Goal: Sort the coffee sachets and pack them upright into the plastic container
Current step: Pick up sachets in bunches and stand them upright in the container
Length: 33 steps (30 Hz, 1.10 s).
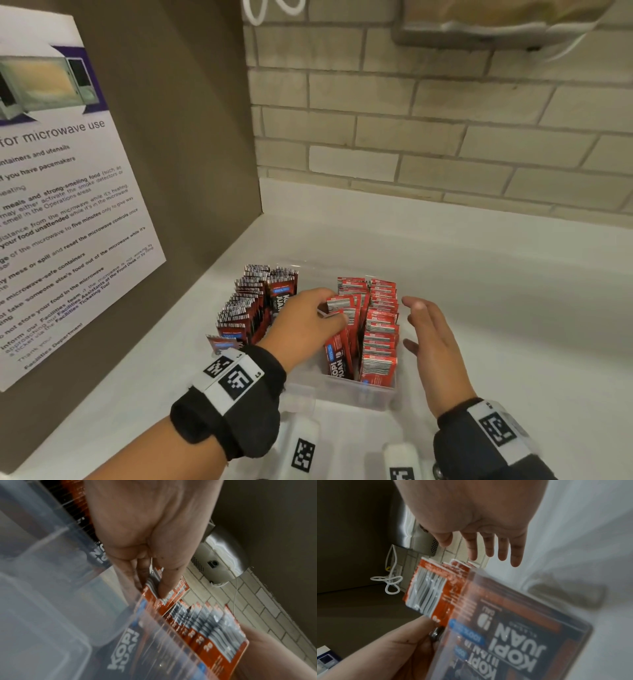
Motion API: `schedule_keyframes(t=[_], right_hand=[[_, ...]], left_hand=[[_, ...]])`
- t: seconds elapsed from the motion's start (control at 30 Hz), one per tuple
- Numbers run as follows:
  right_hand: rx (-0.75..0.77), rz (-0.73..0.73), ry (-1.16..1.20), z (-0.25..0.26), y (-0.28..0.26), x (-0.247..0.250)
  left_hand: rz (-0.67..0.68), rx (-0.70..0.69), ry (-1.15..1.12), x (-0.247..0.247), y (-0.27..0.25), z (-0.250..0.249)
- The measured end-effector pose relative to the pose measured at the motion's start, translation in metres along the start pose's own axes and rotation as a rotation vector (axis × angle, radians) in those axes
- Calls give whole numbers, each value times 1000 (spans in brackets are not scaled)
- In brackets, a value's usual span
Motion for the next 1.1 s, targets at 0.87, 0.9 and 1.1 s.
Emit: schedule_keyframes(t=[0.87,0.9,1.1], right_hand=[[195,748,136,117,-60,-141],[146,794,205,114,-59,-145],[-118,1099,551,113,-77,-178]], left_hand=[[-340,-202,-288,131,-25,-65],[-310,-226,-352,129,-24,-65],[-18,-335,-576,116,-28,-72]])
Point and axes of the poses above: each hand's wrist, its own y-axis towards the middle knuckle, its own x-axis out of the back of the hand, z = x × y, the point moved 10 cm from there along y, towards the middle knuckle, and after that the axes turned 15 degrees about -x, right-handed, at the moved point
